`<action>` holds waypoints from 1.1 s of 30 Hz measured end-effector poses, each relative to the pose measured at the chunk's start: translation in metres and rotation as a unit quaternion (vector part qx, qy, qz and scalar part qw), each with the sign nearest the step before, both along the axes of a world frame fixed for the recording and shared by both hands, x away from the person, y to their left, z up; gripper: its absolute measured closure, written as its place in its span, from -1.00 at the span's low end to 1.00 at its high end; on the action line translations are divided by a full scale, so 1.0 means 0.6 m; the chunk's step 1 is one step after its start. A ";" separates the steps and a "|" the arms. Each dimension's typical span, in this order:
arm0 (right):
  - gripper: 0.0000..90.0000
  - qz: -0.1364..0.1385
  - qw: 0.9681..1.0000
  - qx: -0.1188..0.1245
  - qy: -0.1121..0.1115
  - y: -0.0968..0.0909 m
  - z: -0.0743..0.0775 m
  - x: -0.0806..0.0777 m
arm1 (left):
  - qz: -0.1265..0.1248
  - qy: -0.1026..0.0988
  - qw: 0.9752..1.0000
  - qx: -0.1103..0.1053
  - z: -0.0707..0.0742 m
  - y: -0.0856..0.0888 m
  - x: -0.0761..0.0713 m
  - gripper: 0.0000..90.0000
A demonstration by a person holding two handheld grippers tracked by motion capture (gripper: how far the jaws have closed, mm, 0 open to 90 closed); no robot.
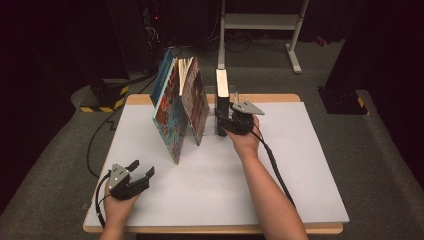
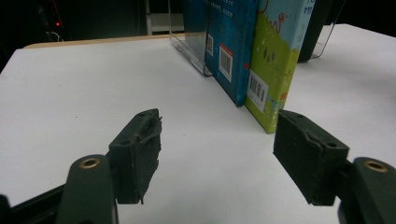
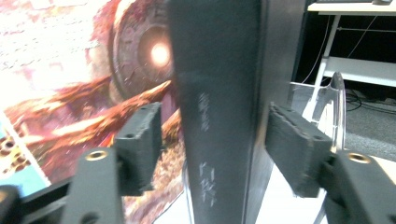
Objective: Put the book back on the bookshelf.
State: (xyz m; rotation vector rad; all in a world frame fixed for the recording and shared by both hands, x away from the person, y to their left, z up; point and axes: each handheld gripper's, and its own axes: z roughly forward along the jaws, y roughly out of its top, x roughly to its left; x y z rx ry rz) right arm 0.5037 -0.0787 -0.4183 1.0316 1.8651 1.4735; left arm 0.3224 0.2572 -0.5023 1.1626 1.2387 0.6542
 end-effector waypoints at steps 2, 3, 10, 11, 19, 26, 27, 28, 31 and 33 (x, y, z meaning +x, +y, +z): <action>-0.31 -0.001 1.000 0.005 -0.008 -0.008 0.001 -0.015 | -0.001 0.000 1.000 0.001 0.000 -0.002 0.000 -0.29; -0.31 -0.001 1.000 0.005 -0.008 -0.008 0.001 -0.015 | -0.001 0.000 1.000 0.001 0.000 -0.002 0.000 -0.29; -0.34 0.002 1.000 0.006 -0.006 -0.038 0.000 -0.053 | -0.003 -0.001 1.000 0.007 0.001 -0.006 -0.001 -0.29; -0.35 0.002 1.000 0.006 -0.007 -0.042 -0.001 -0.058 | -0.003 -0.001 1.000 0.008 0.001 -0.006 -0.001 -0.29; -0.39 -0.006 1.000 -0.007 0.001 -0.077 -0.014 -0.094 | -0.005 0.001 1.000 0.015 0.001 -0.009 -0.002 -0.29; -0.41 -0.017 1.000 -0.021 0.012 -0.124 -0.035 -0.134 | -0.006 0.002 1.000 0.022 0.001 -0.012 -0.002 -0.29; -0.41 -0.017 1.000 -0.021 0.012 -0.124 -0.035 -0.134 | -0.006 0.002 1.000 0.022 0.001 -0.012 -0.002 -0.29; -0.43 -0.022 0.999 -0.027 0.014 -0.139 -0.041 -0.146 | -0.006 0.002 1.000 0.023 0.001 -0.013 -0.002 -0.29; -0.44 -0.032 0.999 -0.030 0.020 -0.166 -0.049 -0.165 | -0.005 0.003 1.000 0.026 0.001 -0.014 -0.002 -0.30; -0.44 -0.035 0.999 -0.031 0.022 -0.175 -0.052 -0.172 | -0.005 0.002 1.000 0.026 0.001 -0.014 -0.002 -0.30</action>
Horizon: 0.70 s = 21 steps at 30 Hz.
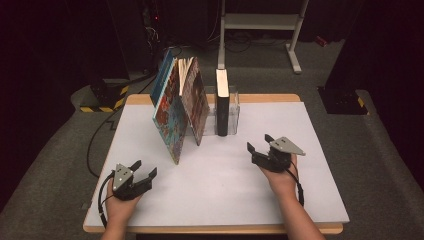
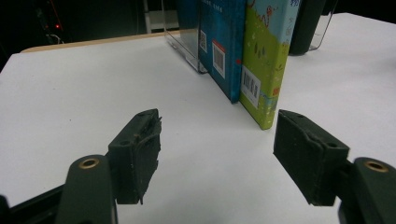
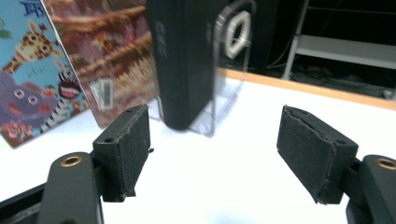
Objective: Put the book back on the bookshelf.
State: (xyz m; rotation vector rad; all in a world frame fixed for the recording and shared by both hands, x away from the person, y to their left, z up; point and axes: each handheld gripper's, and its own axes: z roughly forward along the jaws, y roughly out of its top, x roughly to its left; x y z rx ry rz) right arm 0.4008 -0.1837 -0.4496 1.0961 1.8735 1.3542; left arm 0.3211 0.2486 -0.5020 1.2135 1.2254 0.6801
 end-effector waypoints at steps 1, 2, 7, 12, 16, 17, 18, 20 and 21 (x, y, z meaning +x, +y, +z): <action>-0.45 -0.009 1.000 -0.002 0.004 -0.020 -0.006 -0.013 | 0.001 0.000 1.000 0.001 0.000 0.000 0.000 -0.30; -0.45 -0.013 1.000 -0.003 0.006 -0.030 -0.010 -0.020 | 0.001 0.001 1.000 0.003 0.000 0.000 0.000 -0.30; -0.45 -0.038 0.999 -0.008 0.020 -0.083 -0.030 -0.051 | 0.006 0.004 1.000 0.000 0.000 -0.001 0.001 -0.30; -0.47 -0.056 0.998 -0.011 0.027 -0.126 -0.043 -0.075 | 0.006 0.006 1.000 0.009 0.002 -0.001 0.001 -0.31; -0.49 -0.080 0.996 -0.018 0.032 -0.166 -0.057 -0.097 | 0.015 0.006 1.000 0.011 0.004 0.006 0.002 -0.31; -0.49 -0.087 0.996 -0.008 0.034 -0.177 -0.059 -0.103 | 0.020 0.010 1.000 0.004 0.005 0.011 0.004 -0.31; -0.49 -0.089 0.995 -0.007 0.034 -0.179 -0.058 -0.104 | 0.020 0.011 1.000 0.003 0.004 0.011 0.005 -0.31; -0.49 -0.092 0.995 -0.010 0.026 -0.178 -0.055 -0.107 | 0.019 0.011 1.000 0.005 0.003 0.007 0.005 -0.32; -0.49 -0.091 0.996 -0.010 0.025 -0.178 -0.054 -0.107 | 0.017 0.009 1.000 0.009 0.003 0.004 0.005 -0.31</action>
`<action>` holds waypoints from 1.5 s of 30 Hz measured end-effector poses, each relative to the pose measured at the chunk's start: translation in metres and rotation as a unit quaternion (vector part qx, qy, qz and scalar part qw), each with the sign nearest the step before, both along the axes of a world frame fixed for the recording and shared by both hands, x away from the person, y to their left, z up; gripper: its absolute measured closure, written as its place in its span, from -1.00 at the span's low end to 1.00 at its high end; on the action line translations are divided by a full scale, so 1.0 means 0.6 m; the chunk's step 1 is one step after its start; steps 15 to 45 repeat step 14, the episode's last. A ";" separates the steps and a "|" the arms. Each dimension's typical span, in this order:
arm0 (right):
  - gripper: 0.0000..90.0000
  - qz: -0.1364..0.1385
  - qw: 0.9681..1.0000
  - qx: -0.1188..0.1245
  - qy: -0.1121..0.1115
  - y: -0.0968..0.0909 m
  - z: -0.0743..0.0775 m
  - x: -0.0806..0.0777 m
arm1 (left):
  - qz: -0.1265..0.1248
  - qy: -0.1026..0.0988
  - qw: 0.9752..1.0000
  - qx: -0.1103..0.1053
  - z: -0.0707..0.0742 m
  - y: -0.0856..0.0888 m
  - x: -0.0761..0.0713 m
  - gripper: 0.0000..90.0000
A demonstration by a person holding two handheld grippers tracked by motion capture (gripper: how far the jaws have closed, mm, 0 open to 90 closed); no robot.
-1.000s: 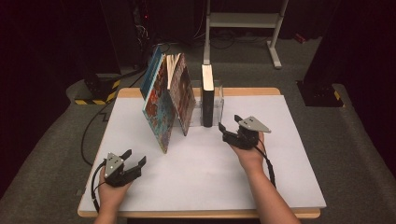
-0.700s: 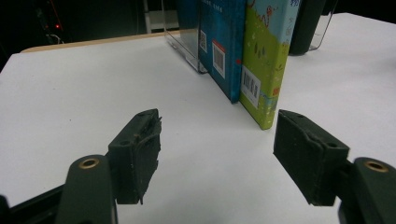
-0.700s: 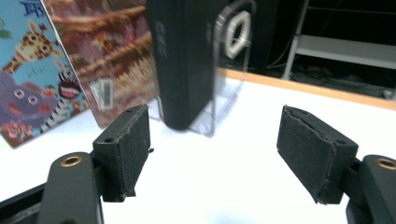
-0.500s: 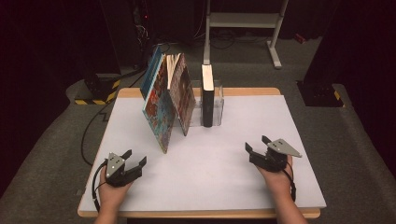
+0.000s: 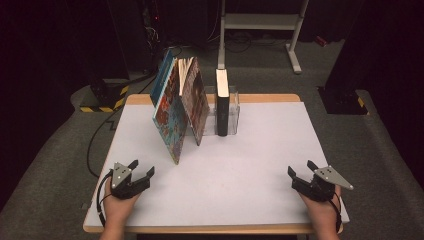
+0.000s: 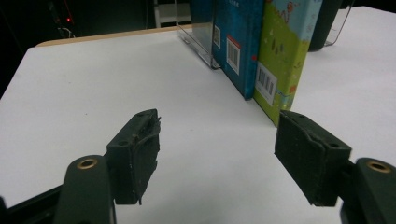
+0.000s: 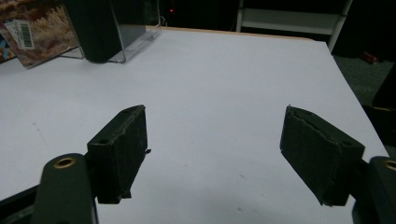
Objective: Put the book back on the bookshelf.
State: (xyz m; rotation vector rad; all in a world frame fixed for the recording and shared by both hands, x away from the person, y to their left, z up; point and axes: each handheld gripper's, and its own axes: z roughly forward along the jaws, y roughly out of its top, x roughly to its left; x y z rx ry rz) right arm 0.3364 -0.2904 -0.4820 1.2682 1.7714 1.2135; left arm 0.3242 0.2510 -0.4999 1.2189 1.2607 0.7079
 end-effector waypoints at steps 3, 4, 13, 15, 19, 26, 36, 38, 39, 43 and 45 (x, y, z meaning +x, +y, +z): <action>-0.50 0.002 1.000 -0.001 -0.002 0.003 0.000 -0.001 | -0.003 0.001 1.000 0.006 0.000 -0.002 -0.001 -0.32; -0.50 0.004 1.000 -0.001 -0.001 0.002 0.000 -0.002 | -0.003 -0.001 1.000 0.004 0.001 -0.002 -0.001 -0.32; -0.49 0.002 1.000 -0.002 0.001 0.005 0.000 -0.002 | -0.004 -0.005 1.000 -0.001 0.005 0.002 -0.006 -0.32; -0.50 0.002 1.000 -0.002 0.001 0.006 0.000 -0.002 | -0.004 -0.005 1.000 -0.001 0.005 0.002 -0.006 -0.32; -0.50 0.002 1.000 -0.002 0.001 0.006 0.000 -0.002 | -0.004 -0.005 1.000 -0.001 0.005 0.002 -0.006 -0.32; -0.50 0.002 1.000 -0.002 0.001 0.006 0.000 -0.002 | -0.004 -0.005 1.000 -0.001 0.005 0.002 -0.006 -0.32; -0.50 0.002 1.000 -0.002 0.001 0.006 0.000 -0.002 | -0.004 -0.005 1.000 -0.001 0.005 0.002 -0.006 -0.32; -0.50 0.002 1.000 -0.002 0.001 0.006 0.000 -0.002 | -0.004 -0.005 1.000 -0.001 0.005 0.002 -0.006 -0.32; -0.50 0.002 1.000 -0.002 0.001 0.006 0.000 -0.002 | -0.004 -0.005 1.000 -0.001 0.005 0.002 -0.006 -0.32; -0.50 0.002 1.000 -0.002 0.001 0.006 0.000 -0.002 | -0.004 -0.005 1.000 -0.001 0.005 0.002 -0.006 -0.32; -0.50 0.002 1.000 -0.002 0.001 0.006 0.000 -0.002 | -0.004 -0.005 1.000 -0.001 0.005 0.002 -0.006 -0.32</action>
